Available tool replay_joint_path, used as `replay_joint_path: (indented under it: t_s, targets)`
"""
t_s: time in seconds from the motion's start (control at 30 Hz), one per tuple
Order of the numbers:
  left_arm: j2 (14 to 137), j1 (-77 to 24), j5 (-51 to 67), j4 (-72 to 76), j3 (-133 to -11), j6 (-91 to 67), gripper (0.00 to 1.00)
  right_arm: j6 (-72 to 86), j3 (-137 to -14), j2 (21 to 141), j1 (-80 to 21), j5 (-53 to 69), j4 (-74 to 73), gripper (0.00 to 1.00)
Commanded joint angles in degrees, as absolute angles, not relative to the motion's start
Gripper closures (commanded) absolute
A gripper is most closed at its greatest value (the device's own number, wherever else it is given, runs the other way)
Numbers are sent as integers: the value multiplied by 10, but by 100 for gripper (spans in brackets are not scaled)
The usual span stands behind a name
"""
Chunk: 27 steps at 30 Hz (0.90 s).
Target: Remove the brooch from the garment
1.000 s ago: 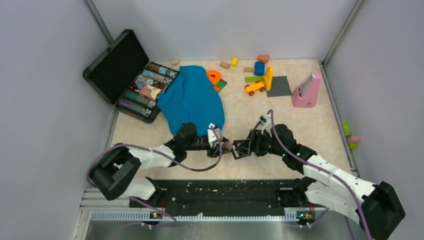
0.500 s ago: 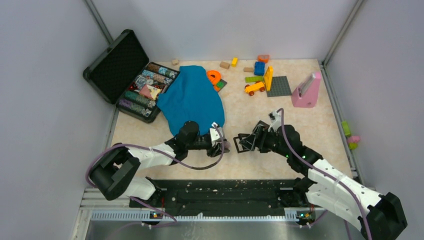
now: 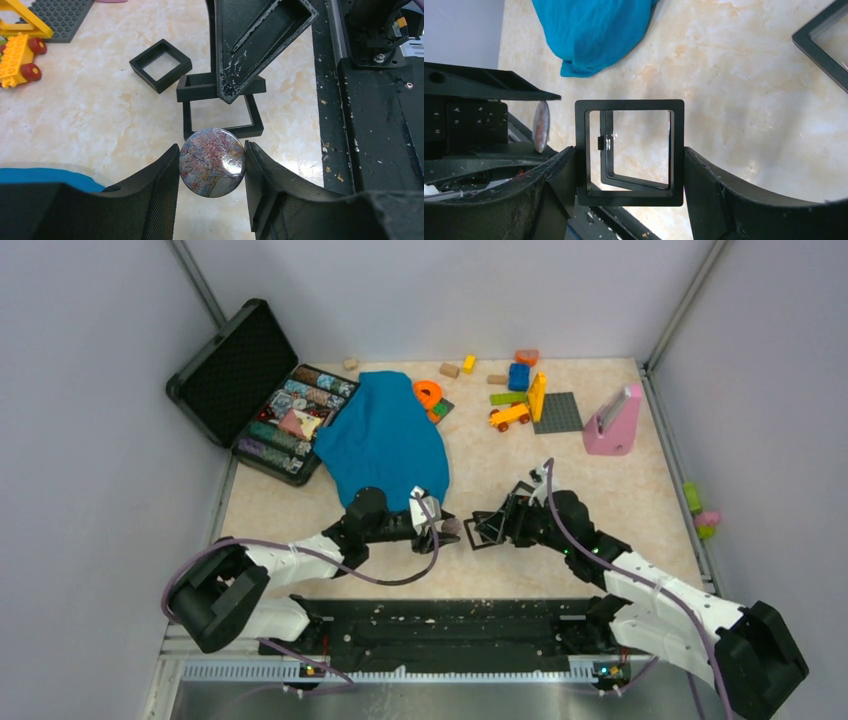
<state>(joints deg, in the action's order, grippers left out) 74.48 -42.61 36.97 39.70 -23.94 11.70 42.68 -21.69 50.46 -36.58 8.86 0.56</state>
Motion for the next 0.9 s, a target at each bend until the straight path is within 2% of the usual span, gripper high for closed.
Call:
replay_joint_path:
  t_s: [0.0,0.67,0.87]
  targets:
    - [760,-428,394,430,-250,101,67,433,-202,526,-361,118,101,50]
    - [803,-429,383,361,-288,115,68,458,-184,554,-399,141,183,51]
    - [821,-429,371,323,-307,122,68,472,-175,559,-399,106,174,45]
